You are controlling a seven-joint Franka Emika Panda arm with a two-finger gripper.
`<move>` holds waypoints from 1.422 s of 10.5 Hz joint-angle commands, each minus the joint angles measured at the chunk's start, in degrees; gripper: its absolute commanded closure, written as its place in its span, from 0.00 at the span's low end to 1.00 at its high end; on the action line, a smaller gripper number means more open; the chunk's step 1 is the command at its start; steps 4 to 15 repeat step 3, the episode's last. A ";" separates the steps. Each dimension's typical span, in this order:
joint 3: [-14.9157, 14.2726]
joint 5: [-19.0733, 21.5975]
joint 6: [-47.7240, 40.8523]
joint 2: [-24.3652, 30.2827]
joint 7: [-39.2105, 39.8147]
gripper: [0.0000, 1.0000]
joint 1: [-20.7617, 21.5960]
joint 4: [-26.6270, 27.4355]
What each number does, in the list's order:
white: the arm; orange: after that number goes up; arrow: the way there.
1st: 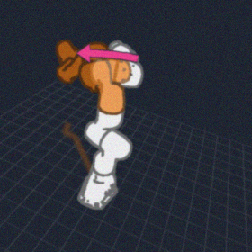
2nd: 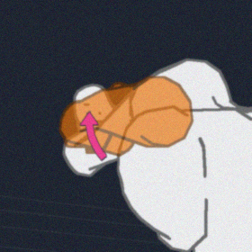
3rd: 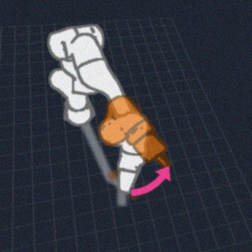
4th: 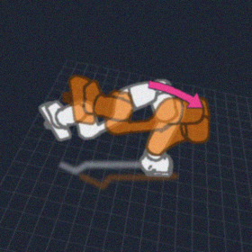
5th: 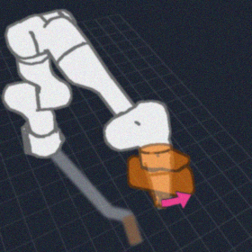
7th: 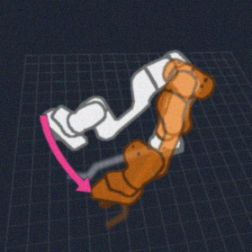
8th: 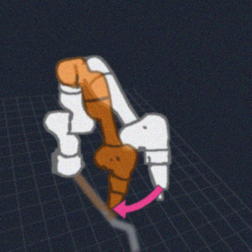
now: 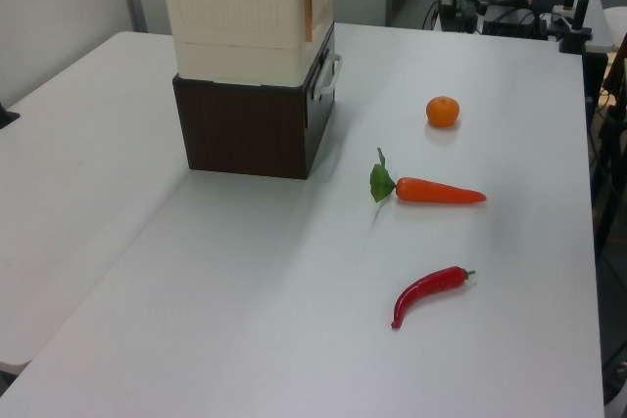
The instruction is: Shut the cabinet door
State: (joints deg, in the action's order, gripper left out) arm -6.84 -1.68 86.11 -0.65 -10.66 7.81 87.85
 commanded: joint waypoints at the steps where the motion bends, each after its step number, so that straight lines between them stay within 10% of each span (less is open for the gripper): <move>1: -0.54 2.21 -0.86 1.62 3.37 0.00 -1.21 1.36; 15: -0.54 2.21 -0.77 1.62 2.93 0.00 -1.22 1.36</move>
